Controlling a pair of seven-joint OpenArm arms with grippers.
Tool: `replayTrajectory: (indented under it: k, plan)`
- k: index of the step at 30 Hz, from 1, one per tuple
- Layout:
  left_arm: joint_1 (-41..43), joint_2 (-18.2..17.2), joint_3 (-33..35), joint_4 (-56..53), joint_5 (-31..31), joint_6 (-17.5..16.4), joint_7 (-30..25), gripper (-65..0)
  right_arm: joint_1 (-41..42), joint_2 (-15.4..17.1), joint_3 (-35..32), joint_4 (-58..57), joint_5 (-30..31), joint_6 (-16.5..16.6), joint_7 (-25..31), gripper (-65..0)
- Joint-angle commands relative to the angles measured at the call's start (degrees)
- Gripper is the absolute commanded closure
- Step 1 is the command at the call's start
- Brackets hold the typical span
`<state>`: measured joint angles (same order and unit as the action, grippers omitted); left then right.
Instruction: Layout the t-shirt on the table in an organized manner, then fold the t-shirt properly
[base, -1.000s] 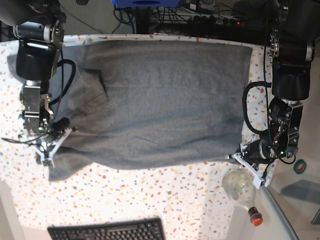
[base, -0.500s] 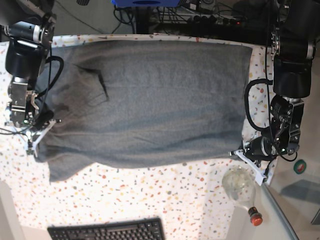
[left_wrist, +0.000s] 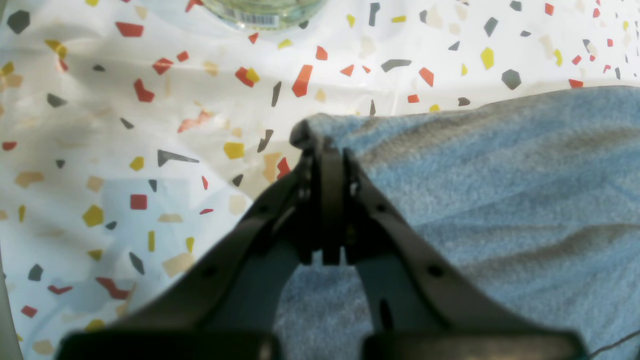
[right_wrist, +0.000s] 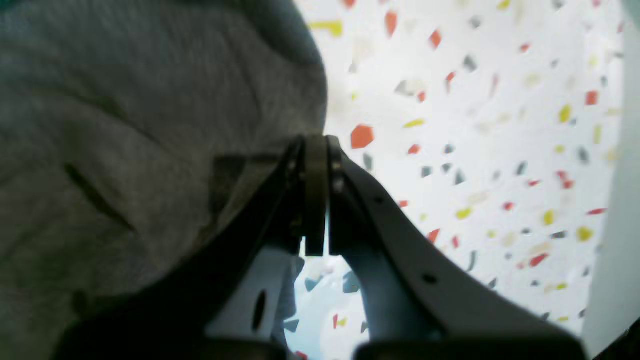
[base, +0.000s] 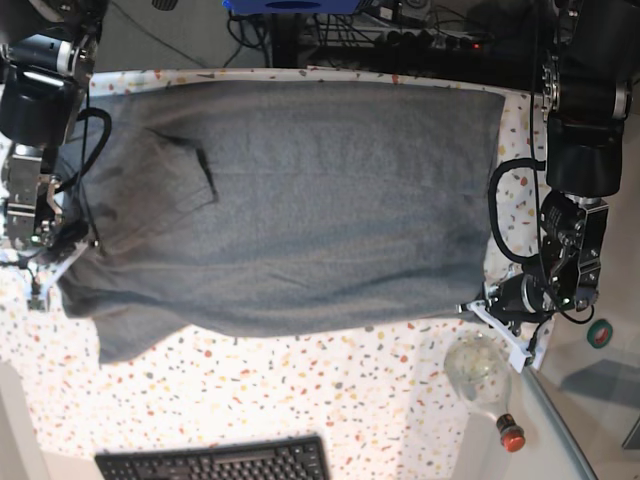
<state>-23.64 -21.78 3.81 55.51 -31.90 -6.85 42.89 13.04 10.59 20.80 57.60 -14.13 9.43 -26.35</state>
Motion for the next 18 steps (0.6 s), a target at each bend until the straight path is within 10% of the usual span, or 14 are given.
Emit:
replayTrajectory:
  k: [1, 6, 12, 18]
  plan:
    - [-1.55, -0.77, -0.34, 0.89, -0.41, -0.22, -1.09, 0.0, 0.90, 0.71, 0.26, 3.98, 0.11, -0.51, 1.43, 0.0]
    - [-1.55, -0.77, -0.34, 0.89, -0.41, -0.22, -1.09, 0.0, 0.46, -1.49, -0.09, 11.54, 0.20, -0.16, 1.51, -1.8]
    - [-1.55, -0.77, -0.34, 0.89, -0.41, -0.22, -1.09, 0.0, 8.90, -0.79, -0.01, -1.74, 0.11, 5.65, 4.06, -55.4]
    - [-1.55, -0.77, -0.34, 0.89, -0.41, -0.22, -1.18, 0.0, 12.41, 2.38, -0.27, -13.96, 0.02, 6.88, 8.63, -53.3]
